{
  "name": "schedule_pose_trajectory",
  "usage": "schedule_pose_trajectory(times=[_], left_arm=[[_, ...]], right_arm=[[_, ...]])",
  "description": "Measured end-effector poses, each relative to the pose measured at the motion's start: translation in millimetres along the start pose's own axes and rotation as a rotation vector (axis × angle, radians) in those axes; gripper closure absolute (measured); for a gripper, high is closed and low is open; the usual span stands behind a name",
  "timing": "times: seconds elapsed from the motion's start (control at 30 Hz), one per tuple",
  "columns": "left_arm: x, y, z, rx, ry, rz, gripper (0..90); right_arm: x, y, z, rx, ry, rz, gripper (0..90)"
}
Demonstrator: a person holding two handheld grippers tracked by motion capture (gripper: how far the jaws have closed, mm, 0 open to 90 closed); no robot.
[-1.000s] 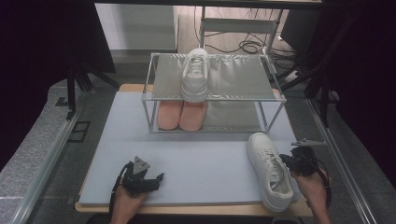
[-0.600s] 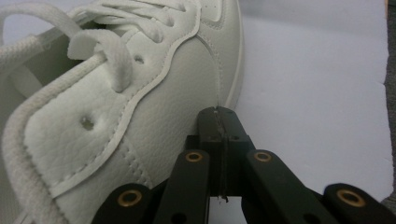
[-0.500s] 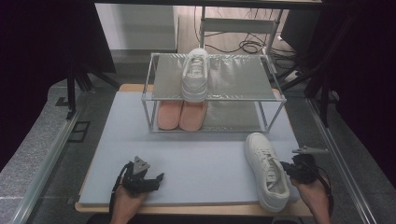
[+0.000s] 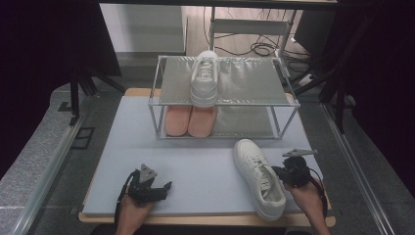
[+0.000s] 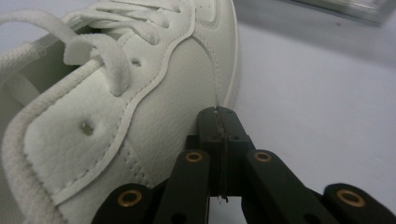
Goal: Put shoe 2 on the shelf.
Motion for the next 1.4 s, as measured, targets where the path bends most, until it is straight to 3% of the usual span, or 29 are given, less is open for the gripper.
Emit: schedule_pose_trajectory(times=[0.87,1.07,1.4], left_arm=[[-0.1,0.0,0.1,0.000,-0.002,0.000,20.1],[-0.1,0.0,0.1,0.000,-0.002,0.000,20.1],[-0.2,0.2,0.1,0.000,-0.002,0.003,20.1]], right_arm=[[-35.9,92.9,55.4,-0.226,0.038,-0.131,89.9],[-41.4,96.3,53.2,-0.233,0.029,-0.145,89.3],[-43.1,84.1,15.6,-0.202,-0.010,-0.168,82.7]])
Point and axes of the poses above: each handheld gripper's, and its own axes: z roughly forward along the jaws, x roughly out of its underside, y roughly to its left, the point moved 10 cm from there along z, roughly forward along the jaws, and after that the axes turned 9 degrees about -y, right-handed, at the moved point
